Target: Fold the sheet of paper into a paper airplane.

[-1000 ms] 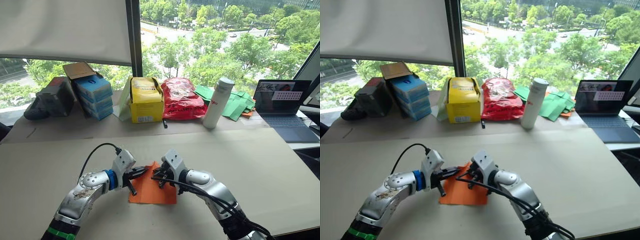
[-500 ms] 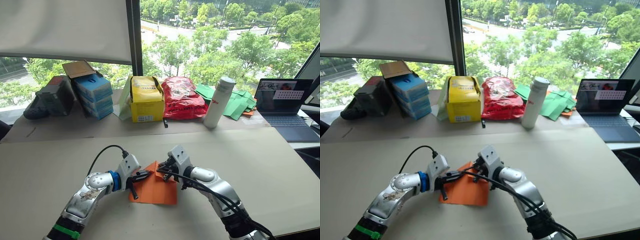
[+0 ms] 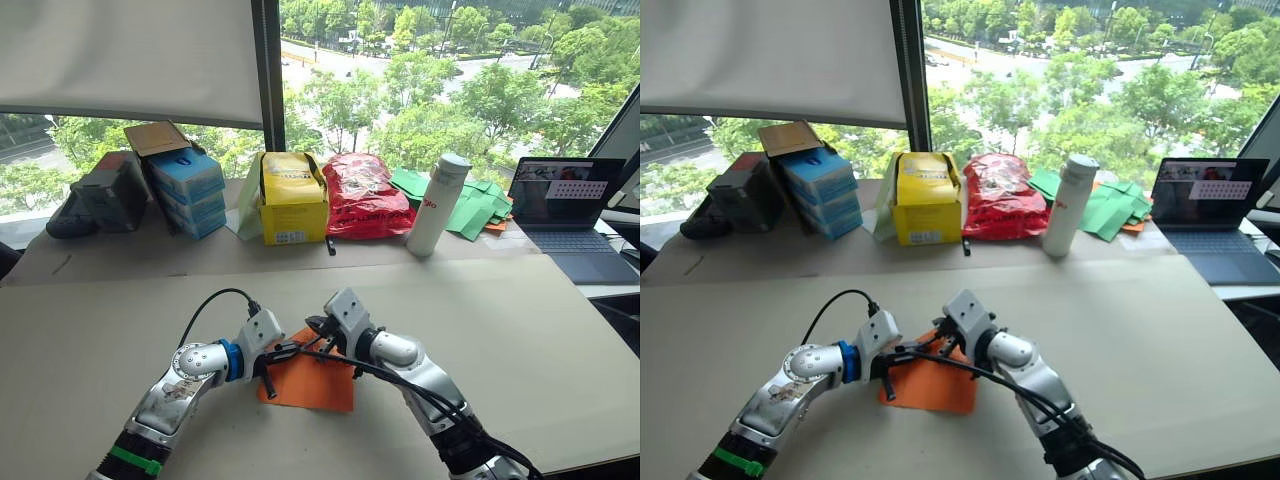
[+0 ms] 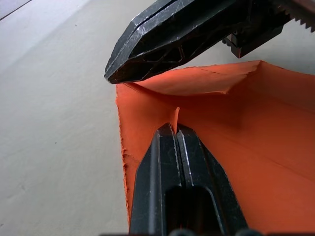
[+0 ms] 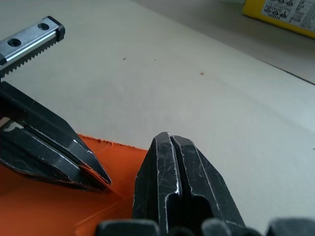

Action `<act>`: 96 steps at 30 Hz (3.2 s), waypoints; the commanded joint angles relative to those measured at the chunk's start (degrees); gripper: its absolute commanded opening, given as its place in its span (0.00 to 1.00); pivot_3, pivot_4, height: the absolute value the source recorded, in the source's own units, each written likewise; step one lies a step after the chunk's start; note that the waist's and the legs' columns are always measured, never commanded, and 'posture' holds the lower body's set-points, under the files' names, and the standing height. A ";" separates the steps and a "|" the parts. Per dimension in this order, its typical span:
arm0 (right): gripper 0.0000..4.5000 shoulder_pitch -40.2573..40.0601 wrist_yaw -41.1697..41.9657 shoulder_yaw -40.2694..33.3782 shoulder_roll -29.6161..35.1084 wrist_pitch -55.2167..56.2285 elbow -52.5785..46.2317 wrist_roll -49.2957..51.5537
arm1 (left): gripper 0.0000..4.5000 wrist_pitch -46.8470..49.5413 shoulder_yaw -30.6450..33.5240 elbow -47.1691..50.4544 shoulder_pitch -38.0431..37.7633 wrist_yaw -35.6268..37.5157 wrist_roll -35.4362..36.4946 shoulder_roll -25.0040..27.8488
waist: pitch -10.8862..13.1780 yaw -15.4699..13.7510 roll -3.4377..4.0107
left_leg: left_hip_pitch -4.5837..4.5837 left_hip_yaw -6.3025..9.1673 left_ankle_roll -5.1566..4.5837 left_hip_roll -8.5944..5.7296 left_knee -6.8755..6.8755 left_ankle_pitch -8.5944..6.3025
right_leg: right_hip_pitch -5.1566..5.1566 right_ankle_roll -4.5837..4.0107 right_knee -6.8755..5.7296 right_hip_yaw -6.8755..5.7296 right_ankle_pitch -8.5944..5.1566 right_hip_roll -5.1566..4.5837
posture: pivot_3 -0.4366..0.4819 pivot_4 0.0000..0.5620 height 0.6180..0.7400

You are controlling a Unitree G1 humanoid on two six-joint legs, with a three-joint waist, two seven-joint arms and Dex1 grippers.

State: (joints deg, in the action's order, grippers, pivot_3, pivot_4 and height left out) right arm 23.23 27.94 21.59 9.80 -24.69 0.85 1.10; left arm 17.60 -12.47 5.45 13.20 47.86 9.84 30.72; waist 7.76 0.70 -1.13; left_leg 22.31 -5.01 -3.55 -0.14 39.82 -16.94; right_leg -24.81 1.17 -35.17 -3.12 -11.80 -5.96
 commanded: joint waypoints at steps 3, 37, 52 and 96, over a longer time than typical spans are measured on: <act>0.00 0.67 0.11 2.00 0.39 -2.47 3.03 -3.13 | 0.06 1.19 -0.29 1.80 -1.35 1.42 0.74 0.23 | 0.00 0.06 0.00 | -0.15 0.00 0.01 0.03 0.00 0.00 | 0.15 0.00 0.00 0.00 0.00 0.04 | 0.48 0.27 1.00; 0.00 -0.34 -0.17 2.65 0.10 -8.40 -0.40 -3.83 | 0.01 10.97 -1.40 -10.11 9.87 0.83 1.58 -1.59 | -0.01 0.01 -0.01 | -0.57 0.05 0.09 0.02 -0.01 0.04 | 0.55 0.00 0.01 0.04 -0.03 0.04 | 0.48 0.27 1.00; 0.00 -0.31 -0.12 2.65 -0.14 -8.64 -0.33 -3.95 | 0.01 13.17 1.11 -4.60 1.00 2.35 1.41 5.30 | -0.06 0.31 0.03 | -0.82 0.05 0.08 0.06 -0.09 0.02 | 0.65 -0.02 -0.01 0.14 -0.04 -0.24 | 0.48 0.27 1.00; 0.00 -1.49 4.58 -0.41 3.40 -13.37 -17.50 0.69 | 0.01 8.15 -1.32 -2.32 4.69 7.72 3.29 3.65 | -0.06 0.10 0.15 | 0.16 -0.15 0.18 0.02 0.02 -0.02 | -0.30 -0.09 -0.15 0.14 -0.06 0.24 | 0.48 0.27 1.00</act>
State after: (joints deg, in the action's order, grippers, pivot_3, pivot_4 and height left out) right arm 21.91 31.56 22.23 12.84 -36.89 -11.38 0.24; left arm 27.12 -12.82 4.41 18.14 55.27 14.84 33.98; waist 7.71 0.80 -0.99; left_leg 22.47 -5.14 -3.38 -0.11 39.89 -16.95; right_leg -25.07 1.09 -35.26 -2.99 -11.86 -5.68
